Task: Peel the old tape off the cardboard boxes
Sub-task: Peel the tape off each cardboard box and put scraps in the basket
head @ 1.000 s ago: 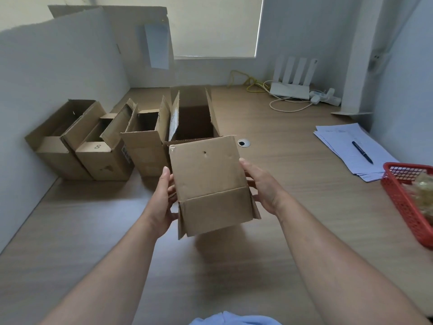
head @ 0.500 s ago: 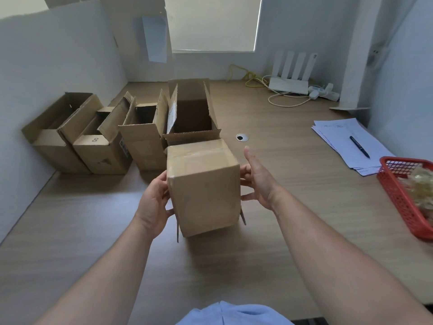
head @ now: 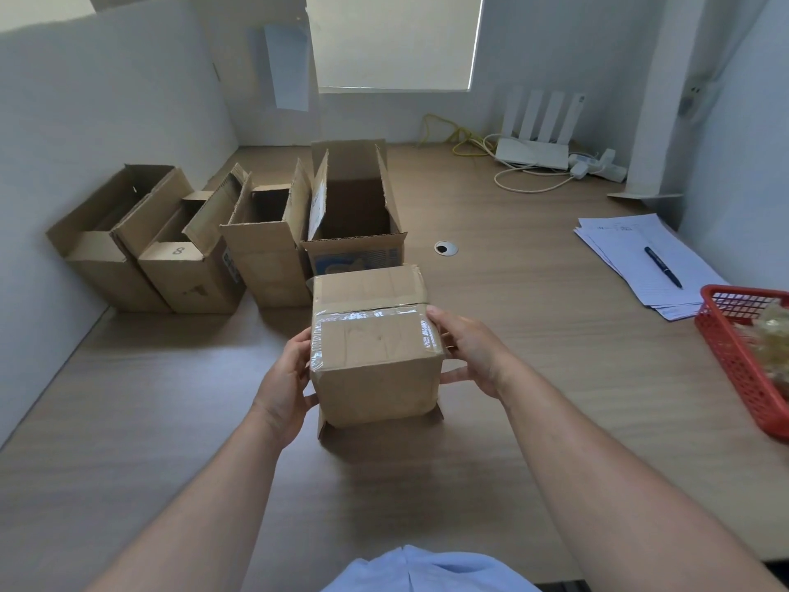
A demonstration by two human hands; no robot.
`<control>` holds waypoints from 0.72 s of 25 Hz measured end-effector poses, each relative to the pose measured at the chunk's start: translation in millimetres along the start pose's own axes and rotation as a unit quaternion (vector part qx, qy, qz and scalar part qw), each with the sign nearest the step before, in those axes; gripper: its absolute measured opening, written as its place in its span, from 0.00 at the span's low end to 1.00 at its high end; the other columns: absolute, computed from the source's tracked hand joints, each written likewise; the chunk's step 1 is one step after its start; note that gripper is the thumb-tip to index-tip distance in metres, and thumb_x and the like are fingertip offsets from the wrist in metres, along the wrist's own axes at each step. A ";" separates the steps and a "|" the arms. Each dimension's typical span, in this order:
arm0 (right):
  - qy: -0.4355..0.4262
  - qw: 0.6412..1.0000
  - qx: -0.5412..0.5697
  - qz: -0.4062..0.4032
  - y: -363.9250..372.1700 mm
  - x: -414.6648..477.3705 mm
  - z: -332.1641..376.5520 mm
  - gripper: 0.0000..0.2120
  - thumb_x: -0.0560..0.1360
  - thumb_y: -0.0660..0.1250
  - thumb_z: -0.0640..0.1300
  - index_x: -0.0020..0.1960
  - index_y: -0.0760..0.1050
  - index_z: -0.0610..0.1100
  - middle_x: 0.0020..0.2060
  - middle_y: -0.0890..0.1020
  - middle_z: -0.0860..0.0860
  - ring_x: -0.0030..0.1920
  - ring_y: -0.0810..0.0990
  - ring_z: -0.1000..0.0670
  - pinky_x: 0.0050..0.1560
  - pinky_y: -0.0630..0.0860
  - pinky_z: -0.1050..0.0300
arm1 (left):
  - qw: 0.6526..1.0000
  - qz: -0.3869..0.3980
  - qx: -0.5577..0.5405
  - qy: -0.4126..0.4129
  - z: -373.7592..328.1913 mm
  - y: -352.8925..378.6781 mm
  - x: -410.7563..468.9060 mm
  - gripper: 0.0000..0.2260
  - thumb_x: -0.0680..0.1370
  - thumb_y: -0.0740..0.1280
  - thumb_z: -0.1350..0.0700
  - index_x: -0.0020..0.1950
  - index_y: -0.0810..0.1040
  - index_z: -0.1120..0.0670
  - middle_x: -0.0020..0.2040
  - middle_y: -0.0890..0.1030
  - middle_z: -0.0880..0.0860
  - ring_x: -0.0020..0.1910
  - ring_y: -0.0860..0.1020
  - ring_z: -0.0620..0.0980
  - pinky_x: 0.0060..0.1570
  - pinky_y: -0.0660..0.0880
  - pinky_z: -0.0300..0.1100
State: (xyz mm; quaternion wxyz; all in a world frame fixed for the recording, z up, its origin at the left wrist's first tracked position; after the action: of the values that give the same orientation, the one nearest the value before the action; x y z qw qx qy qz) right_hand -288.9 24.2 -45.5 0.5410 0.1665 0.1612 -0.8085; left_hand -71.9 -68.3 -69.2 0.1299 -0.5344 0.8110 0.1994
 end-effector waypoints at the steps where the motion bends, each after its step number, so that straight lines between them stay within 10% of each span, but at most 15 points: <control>1: -0.001 1.000 0.001 0.000 0.0 0.4 -0.8 0.19 0.74 0.63 0.61 0.49 0.81 0.47 0.41 0.83 0.51 0.44 0.81 0.51 0.44 0.82 0.47 | 1.000 0.001 0.002 0.000 0.2 -0.1 -0.9 0.16 0.82 0.55 0.49 0.66 0.75 0.43 0.61 0.79 0.51 0.59 0.73 0.51 0.49 0.72 0.50; 9: 0.011 0.988 0.151 0.009 23.2 1.4 0.5 0.13 0.77 0.58 0.50 0.50 0.78 0.45 0.33 0.79 0.48 0.38 0.76 0.46 0.41 0.79 0.47 | 0.973 -0.069 0.151 0.163 -62.0 -3.3 -17.1 0.16 0.82 0.55 0.45 0.68 0.73 0.40 0.66 0.75 0.46 0.66 0.71 0.46 0.62 0.70 0.47; 14: 0.037 0.946 0.317 0.055 51.8 5.8 -12.5 0.13 0.78 0.55 0.48 0.51 0.76 0.43 0.38 0.79 0.47 0.40 0.76 0.45 0.43 0.73 0.49 | 0.889 -0.117 0.372 0.241 -118.5 10.4 -38.3 0.25 0.74 0.53 0.33 0.69 0.70 0.37 0.69 0.69 0.48 0.70 0.63 0.51 0.70 0.57 0.58; 18: 0.105 0.951 0.283 0.060 71.3 8.4 -56.8 0.09 0.79 0.56 0.43 0.44 0.74 0.43 0.24 0.77 0.51 0.31 0.73 0.51 0.41 0.70 0.52 | 0.782 -0.135 0.565 0.224 -108.6 24.3 -36.6 0.22 0.78 0.52 0.35 0.72 0.66 0.37 0.73 0.65 0.48 0.70 0.61 0.53 0.68 0.55 0.56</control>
State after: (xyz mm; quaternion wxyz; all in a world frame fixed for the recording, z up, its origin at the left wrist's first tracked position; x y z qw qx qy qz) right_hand -220.3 16.5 -105.6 0.4991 0.4064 -0.0284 -0.7648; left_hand -79.6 -80.2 47.2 0.2484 -0.4986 0.7046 -0.4396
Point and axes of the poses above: each hand's wrist, its own x-axis towards the middle knuckle, its own y-axis out of the palm, z = x × y, the point moved 9 cm from there along x, towards the middle knuckle
